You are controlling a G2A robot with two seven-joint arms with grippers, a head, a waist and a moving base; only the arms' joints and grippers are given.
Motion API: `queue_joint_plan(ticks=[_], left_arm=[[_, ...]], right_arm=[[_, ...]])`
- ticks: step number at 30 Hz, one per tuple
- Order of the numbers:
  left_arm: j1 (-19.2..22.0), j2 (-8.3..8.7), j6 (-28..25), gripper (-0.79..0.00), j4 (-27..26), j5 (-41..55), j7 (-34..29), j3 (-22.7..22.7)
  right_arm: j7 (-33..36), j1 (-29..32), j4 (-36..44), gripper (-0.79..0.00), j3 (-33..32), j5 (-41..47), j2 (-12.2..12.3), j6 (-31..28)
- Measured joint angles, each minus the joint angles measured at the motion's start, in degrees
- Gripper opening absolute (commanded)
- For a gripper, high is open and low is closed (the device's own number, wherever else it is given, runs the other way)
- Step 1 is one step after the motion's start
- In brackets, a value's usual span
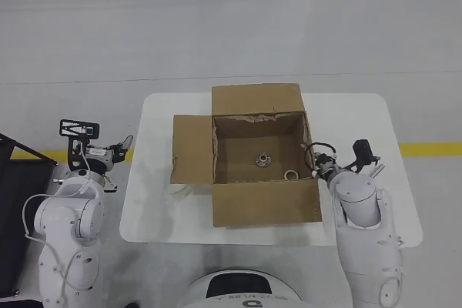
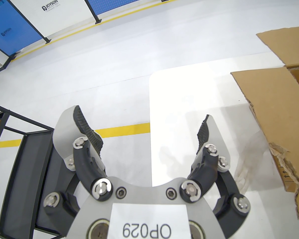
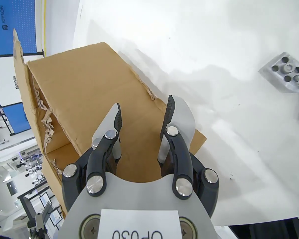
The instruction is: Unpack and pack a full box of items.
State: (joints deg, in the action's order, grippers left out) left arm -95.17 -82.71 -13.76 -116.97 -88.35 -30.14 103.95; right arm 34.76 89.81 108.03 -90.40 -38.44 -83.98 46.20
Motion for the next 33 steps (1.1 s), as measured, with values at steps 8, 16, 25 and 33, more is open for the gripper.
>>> queue_joint_plan(ticks=[8,16,25,33], left_arm=[[0.00,0.00,0.00,0.000,0.00,0.00,0.00,0.00],[0.00,0.00,0.00,0.000,0.00,0.00,0.00,0.00],[0.00,0.00,0.00,0.000,0.00,0.00,0.00,0.00],[0.00,0.00,0.00,0.000,0.00,0.00,0.00,0.00]], right_arm=[[-4.01,0.66,1.29,-0.397,-1.59,-0.05,0.10,4.20],[-7.79,3.77,2.29,-0.403,-8.16,3.64,0.23,6.99],[-5.48,9.38,3.82,-0.446,-9.50,0.21,1.09,9.74],[-2.90,7.85,2.22,-0.493,-8.12,-1.47,1.74,10.72]])
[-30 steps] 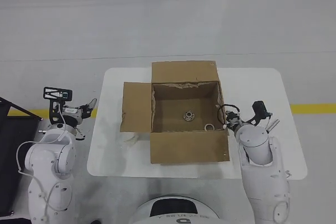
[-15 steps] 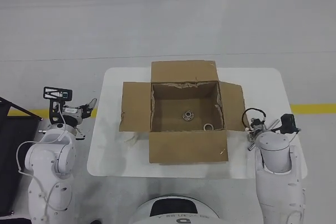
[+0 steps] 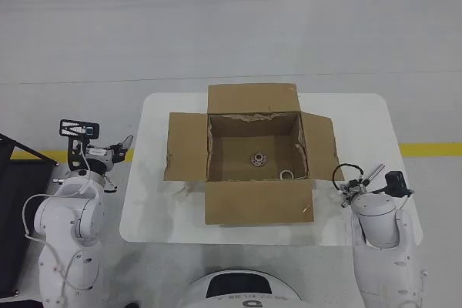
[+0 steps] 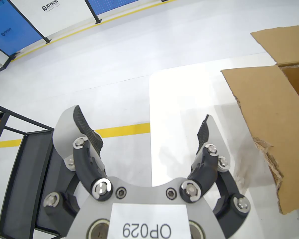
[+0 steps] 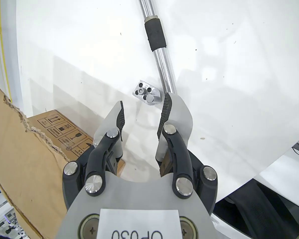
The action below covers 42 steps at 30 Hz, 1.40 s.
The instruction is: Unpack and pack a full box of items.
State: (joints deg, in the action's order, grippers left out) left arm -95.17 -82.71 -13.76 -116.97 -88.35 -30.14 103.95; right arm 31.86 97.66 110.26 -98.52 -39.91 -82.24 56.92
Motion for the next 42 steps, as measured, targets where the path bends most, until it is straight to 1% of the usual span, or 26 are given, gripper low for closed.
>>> queue_joint_plan(ticks=[3,8,11,13,14,15,16,17,24,28,31,34,37,42], left_arm=[[0.00,0.00,0.00,0.000,0.00,0.00,0.00,0.00],[0.00,0.00,0.00,0.000,0.00,0.00,0.00,0.00],[0.00,0.00,0.00,0.000,0.00,0.00,0.00,0.00],[0.00,0.00,0.00,0.000,0.00,0.00,0.00,0.00],[0.00,0.00,0.00,0.000,0.00,0.00,0.00,0.00],[0.00,0.00,0.00,0.000,0.00,0.00,0.00,0.00],[0.00,0.00,0.00,0.000,0.00,0.00,0.00,0.00],[0.00,0.00,0.00,0.000,0.00,0.00,0.00,0.00],[0.00,0.00,0.00,0.000,0.00,0.00,0.00,0.00],[0.00,0.00,0.00,0.000,0.00,0.00,0.00,0.00],[0.00,0.00,0.00,0.000,0.00,0.00,0.00,0.00],[0.00,0.00,0.00,0.000,0.00,0.00,0.00,0.00],[0.00,0.00,0.00,0.000,0.00,0.00,0.00,0.00],[0.00,0.00,0.00,0.000,0.00,0.00,0.00,0.00]], right_arm=[[1.24,-2.23,-2.88,-0.493,-0.03,-1.00,0.35,1.04],[3.20,-5.25,-7.03,-0.499,-1.01,-1.85,0.78,1.08],[4.11,-6.31,-8.37,-0.526,-1.41,-2.07,0.89,1.08],[4.46,-6.74,-9.08,-0.573,-1.58,-2.28,0.92,1.08],[4.67,-6.93,-9.38,-0.637,-1.57,-2.40,0.92,1.08],[4.83,-6.98,-9.51,-0.680,-1.49,-2.47,0.91,1.08],[4.99,-6.97,-9.55,-0.773,-1.35,-2.55,0.90,1.08],[5.18,-6.88,-9.48,-0.785,-1.12,-2.70,0.88,1.08],[5.65,-5.44,-7.77,-0.785,-0.63,-3.07,0.75,1.08],[5.31,-4.19,-5.04,-0.785,-1.44,-1.19,0.66,1.00],[3.99,-2.73,-2.06,-0.785,-3.07,2.37,0.44,-0.33],[0.98,-0.72,1.45,-0.785,-5.88,8.30,-0.12,-2.79],[-3.36,1.98,4.96,-0.785,-8.95,16.69,-1.07,-6.74],[-9.86,6.87,8.62,-0.785,-12.65,31.59,-2.63,-16.69]])
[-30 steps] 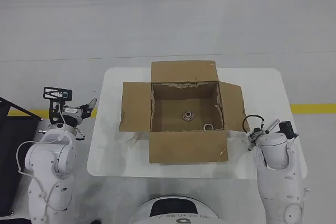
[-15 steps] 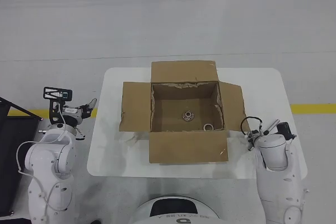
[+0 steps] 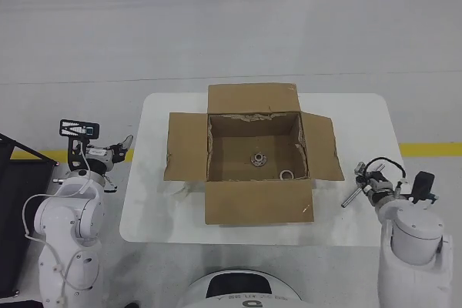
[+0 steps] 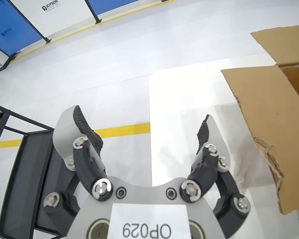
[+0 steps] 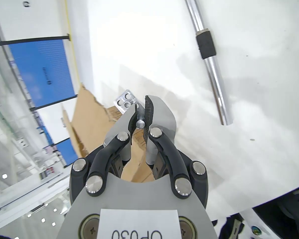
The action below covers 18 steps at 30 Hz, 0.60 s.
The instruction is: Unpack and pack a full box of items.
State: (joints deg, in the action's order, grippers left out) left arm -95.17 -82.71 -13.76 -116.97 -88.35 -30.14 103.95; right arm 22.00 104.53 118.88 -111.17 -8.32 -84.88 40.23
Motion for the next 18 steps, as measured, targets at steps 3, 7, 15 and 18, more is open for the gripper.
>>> queue_joint_plan(ticks=[3,7,15,18], left_arm=[[0.00,0.00,0.00,0.000,0.00,0.00,0.00,0.00],[0.00,0.00,0.00,0.000,0.00,0.00,0.00,0.00],[0.00,0.00,0.00,0.000,0.00,0.00,0.00,0.00],[0.00,0.00,0.00,0.000,0.00,0.00,0.00,0.00]], right_arm=[[-0.87,2.62,1.38,-0.785,-0.85,6.24,-0.44,-6.01],[1.13,5.08,2.81,-0.785,-1.60,12.16,-0.60,-12.10],[9.51,7.32,9.95,-0.785,3.10,7.83,0.36,-19.07],[11.05,6.50,13.27,-0.785,7.47,0.74,0.90,-17.01]])
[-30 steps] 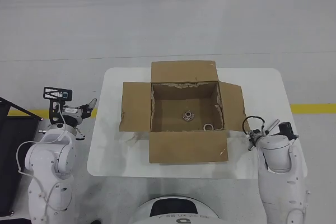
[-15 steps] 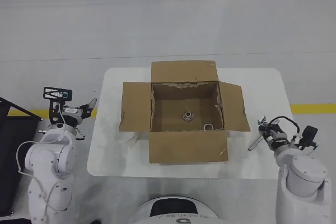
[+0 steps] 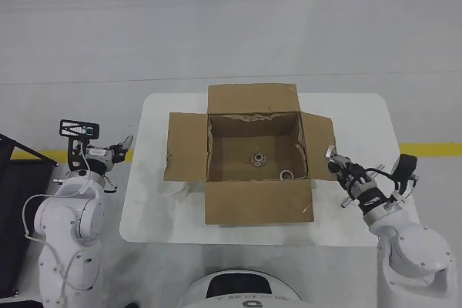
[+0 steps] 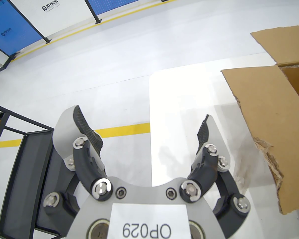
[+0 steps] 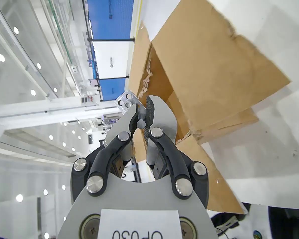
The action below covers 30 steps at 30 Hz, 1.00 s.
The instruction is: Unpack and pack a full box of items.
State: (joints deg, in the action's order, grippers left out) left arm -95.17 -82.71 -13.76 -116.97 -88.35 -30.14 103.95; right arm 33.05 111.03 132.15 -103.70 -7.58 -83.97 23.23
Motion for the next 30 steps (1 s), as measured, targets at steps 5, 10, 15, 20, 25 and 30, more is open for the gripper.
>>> queue_joint_plan(ticks=[5,10,15,20,25,30], left_arm=[[0.00,0.00,0.00,0.000,0.00,0.00,0.00,0.00],[0.00,0.00,0.00,0.000,0.00,0.00,0.00,0.00],[0.00,0.00,0.00,0.000,0.00,0.00,0.00,0.00],[0.00,0.00,0.00,0.000,0.00,0.00,0.00,0.00],[0.00,0.00,0.00,0.000,0.00,0.00,0.00,0.00],[0.00,0.00,0.00,0.000,0.00,0.00,0.00,0.00]], right_arm=[[3.87,-5.81,0.08,-0.785,7.68,-9.40,0.90,5.75],[9.51,-17.04,-7.31,-0.785,14.90,-17.62,1.76,13.59],[17.80,-28.60,-18.45,-0.785,23.11,-28.27,2.62,21.86],[18.14,-34.48,-25.06,-0.785,28.98,-36.61,2.87,26.82],[13.85,-36.89,-29.57,-0.785,33.76,-41.74,2.51,29.87],[8.98,-40.39,-37.43,-0.785,37.99,-45.51,1.75,33.57]])
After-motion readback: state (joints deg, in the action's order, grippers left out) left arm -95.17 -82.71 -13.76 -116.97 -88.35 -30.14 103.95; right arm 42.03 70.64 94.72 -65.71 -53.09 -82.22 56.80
